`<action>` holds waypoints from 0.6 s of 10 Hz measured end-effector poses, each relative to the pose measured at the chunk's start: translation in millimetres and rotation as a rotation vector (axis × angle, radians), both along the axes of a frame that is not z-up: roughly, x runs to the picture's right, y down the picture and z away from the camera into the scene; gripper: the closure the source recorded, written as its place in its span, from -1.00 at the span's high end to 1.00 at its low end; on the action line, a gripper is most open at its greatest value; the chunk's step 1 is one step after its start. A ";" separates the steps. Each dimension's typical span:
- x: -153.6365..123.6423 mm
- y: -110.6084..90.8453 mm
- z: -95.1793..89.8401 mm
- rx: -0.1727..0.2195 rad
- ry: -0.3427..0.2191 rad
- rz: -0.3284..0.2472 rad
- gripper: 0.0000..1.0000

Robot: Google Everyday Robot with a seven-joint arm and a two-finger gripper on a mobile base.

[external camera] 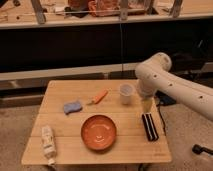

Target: Place the pepper in the ceramic cup

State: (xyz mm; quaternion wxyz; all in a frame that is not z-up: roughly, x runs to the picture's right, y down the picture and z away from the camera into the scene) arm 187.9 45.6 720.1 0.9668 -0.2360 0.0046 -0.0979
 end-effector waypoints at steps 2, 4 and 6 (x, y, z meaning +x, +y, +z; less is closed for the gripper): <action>-5.1 -4.4 3.2 0.013 -0.016 -0.029 0.60; -27.4 -12.0 10.5 0.025 -0.044 -0.066 0.60; -45.0 -20.5 17.6 0.036 -0.070 -0.103 0.60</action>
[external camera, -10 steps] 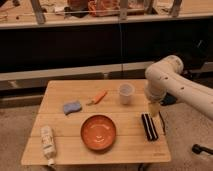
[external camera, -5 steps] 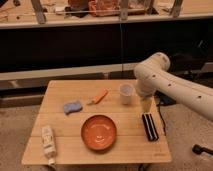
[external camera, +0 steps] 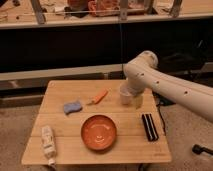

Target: Place the pepper in the ceramic cup

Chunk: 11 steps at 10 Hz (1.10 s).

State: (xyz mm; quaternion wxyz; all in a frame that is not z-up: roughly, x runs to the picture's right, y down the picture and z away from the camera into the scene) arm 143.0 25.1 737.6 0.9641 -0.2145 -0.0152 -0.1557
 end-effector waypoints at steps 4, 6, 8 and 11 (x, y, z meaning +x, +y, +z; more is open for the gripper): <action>-5.1 -7.4 8.1 0.020 -0.030 -0.059 0.60; -11.3 -12.3 14.4 0.030 -0.045 -0.094 0.60; -14.8 -16.3 17.9 0.037 -0.059 -0.123 0.60; -32.6 -21.1 27.6 0.049 -0.085 -0.177 0.60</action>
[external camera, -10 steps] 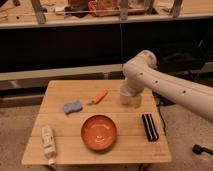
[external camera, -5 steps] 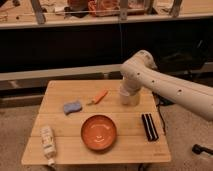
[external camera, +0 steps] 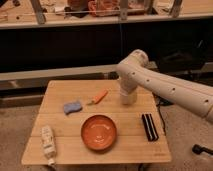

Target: Place the pepper in the ceramic cup

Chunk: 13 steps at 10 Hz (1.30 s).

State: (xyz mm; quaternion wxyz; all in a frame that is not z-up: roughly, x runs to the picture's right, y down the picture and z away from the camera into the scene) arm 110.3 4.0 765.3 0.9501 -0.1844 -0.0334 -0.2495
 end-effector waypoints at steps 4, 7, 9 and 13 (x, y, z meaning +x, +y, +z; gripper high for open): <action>-8.8 -4.2 7.9 0.014 -0.031 -0.059 0.60; -28.6 -0.1 25.0 0.024 -0.071 -0.084 0.60; -30.1 -1.7 29.2 0.033 -0.091 -0.108 0.60; -37.8 -2.3 40.0 0.034 -0.125 -0.141 0.60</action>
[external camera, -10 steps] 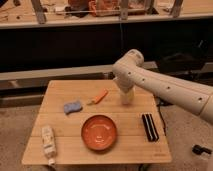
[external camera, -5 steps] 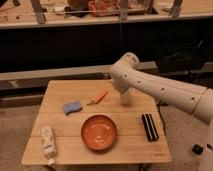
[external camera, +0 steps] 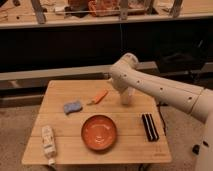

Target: Place the pepper in the ceramic cup

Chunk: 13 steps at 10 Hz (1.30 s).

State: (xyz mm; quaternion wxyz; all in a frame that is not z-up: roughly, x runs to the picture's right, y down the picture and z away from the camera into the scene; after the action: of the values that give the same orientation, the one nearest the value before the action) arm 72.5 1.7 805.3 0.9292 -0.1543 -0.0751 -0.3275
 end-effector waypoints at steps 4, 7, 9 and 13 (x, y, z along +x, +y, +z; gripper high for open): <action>-8.9 -2.6 8.5 0.008 -0.037 -0.051 0.60; -11.7 -3.9 13.5 0.014 -0.054 -0.081 0.60; -19.2 -5.6 18.6 0.016 -0.072 -0.108 0.60; -24.7 -8.2 27.4 0.019 -0.097 -0.137 0.60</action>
State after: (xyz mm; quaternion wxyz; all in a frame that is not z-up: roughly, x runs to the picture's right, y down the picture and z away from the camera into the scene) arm 47.8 -6.5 832.7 0.9013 -0.1343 -0.1062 -0.3980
